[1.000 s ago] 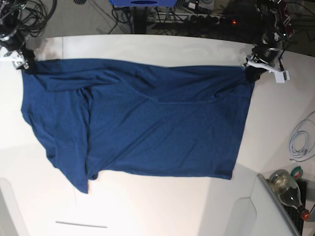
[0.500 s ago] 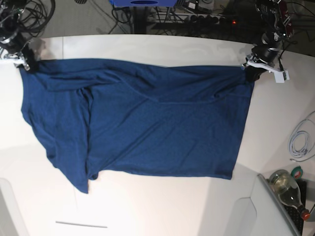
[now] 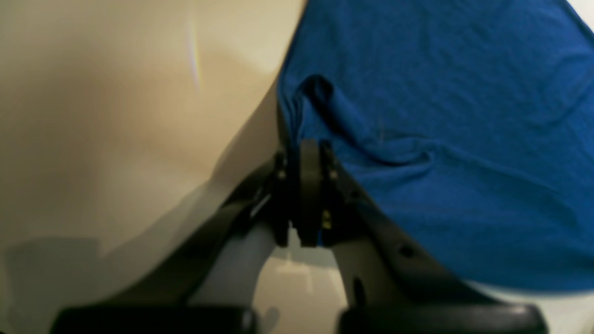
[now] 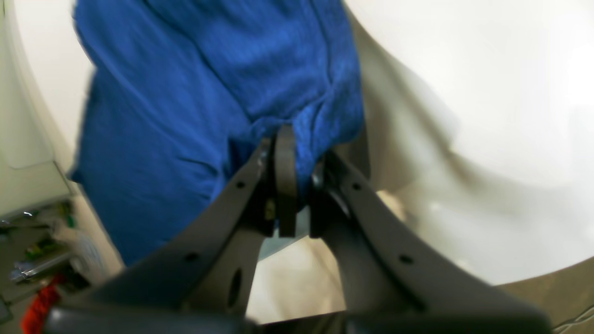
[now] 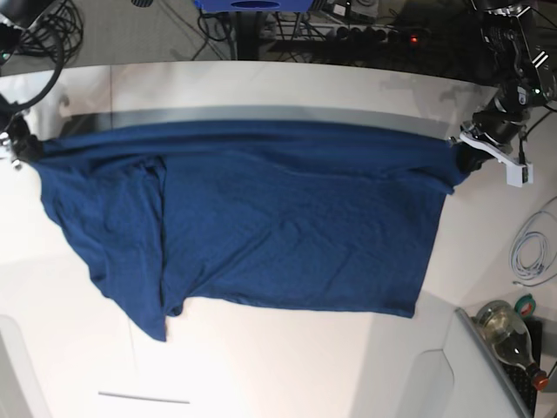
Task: Layout the t-shirt on the table in an organized manner, then fold the t-shirt properly
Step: 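Lift the shirt edge with both grippers and stretch it taut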
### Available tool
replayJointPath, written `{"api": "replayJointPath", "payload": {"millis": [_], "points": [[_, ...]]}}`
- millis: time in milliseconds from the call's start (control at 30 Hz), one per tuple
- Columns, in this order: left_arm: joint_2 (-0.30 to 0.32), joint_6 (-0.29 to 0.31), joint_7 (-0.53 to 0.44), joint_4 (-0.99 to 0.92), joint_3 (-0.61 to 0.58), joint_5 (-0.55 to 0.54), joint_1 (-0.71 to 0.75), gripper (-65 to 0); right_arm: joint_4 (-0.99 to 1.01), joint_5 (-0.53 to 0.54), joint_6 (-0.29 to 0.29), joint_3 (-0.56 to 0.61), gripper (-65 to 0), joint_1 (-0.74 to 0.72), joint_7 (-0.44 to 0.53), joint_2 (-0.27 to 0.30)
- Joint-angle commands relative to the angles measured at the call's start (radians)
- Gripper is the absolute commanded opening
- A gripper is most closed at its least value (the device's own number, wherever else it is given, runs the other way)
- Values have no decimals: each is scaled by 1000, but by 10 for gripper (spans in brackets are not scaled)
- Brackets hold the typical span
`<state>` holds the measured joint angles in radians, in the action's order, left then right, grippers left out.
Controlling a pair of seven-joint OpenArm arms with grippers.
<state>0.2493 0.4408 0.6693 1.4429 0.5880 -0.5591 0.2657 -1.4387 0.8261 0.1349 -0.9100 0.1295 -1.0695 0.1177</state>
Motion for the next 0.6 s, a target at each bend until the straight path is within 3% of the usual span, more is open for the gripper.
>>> {"api": "replayJointPath", "payload": {"millis": [0,133,300,433,567], "points": [[17,-6,-7,32,8,-9,-1,-650,-21,9,-17,-14,-650,-20,-15,17],[14,-6,-4,38,8,-9,31,-650,-17,9,-50,-25,-650,-17,-58,27],[-12,-6,-10,22,8,-9,93,-650,2,11,-42,-22,-650,55,19,10],[-14,-6,-10,-32,8,-9,97,-650,71,3,25,-21,-650,72,41,7],[-14,-6,-12,-52,8,-9,97,-650,111,-72,79,-21,-650,77,62,3]]}}
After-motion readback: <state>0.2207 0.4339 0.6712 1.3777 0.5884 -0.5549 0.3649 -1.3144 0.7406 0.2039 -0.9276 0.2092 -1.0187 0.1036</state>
